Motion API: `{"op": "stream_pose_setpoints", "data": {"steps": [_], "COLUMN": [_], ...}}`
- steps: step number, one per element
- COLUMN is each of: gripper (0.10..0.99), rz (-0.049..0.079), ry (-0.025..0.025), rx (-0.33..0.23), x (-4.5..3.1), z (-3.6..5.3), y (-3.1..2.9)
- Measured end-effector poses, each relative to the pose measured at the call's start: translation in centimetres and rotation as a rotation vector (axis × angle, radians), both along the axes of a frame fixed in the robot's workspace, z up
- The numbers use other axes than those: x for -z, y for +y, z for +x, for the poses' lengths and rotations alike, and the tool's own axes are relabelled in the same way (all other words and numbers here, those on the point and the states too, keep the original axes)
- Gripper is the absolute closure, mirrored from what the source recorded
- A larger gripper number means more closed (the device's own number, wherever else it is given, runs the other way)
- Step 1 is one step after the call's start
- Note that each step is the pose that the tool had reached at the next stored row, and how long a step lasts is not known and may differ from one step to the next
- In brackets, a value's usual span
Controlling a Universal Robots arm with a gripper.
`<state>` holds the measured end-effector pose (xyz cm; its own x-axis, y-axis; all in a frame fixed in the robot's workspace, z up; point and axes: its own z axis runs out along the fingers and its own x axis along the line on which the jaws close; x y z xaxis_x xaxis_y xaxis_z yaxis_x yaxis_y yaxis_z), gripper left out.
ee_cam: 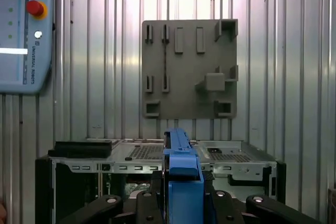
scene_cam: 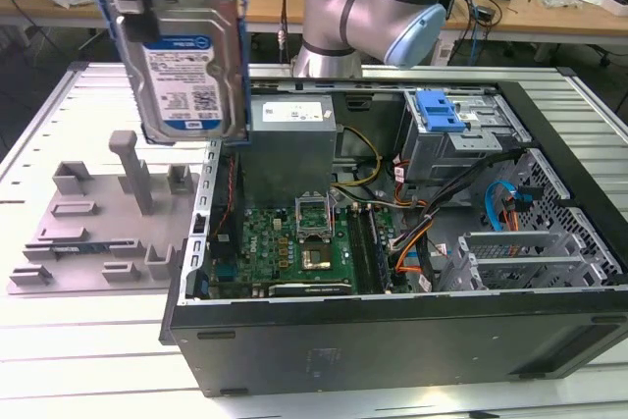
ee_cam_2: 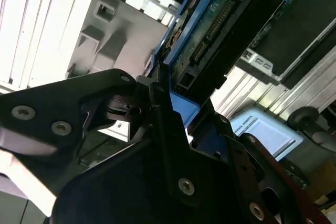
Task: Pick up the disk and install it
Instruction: 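Pick up the disk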
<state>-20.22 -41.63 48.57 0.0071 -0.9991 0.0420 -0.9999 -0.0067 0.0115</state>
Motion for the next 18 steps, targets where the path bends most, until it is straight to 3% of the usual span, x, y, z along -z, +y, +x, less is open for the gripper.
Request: {"op": "stream_pose_setpoints", "data": {"steps": [1,3,4,16,18], "gripper": [0.722,0.722,0.722,0.722,0.722], "rz": [0.0,0.0,0.0,0.0,0.0], "ry": [0.0001,0.0001,0.0002,0.0008,0.0009], "rx": [0.0,0.0,0.0,0.0,0.0], "x": [-0.01,-0.02,-0.03,-0.1,-0.12], "z": [0.96,1.96,3.46,10.19,12.06], "y": [-0.38,-0.78,-1.37,-4.04,-4.8]}}
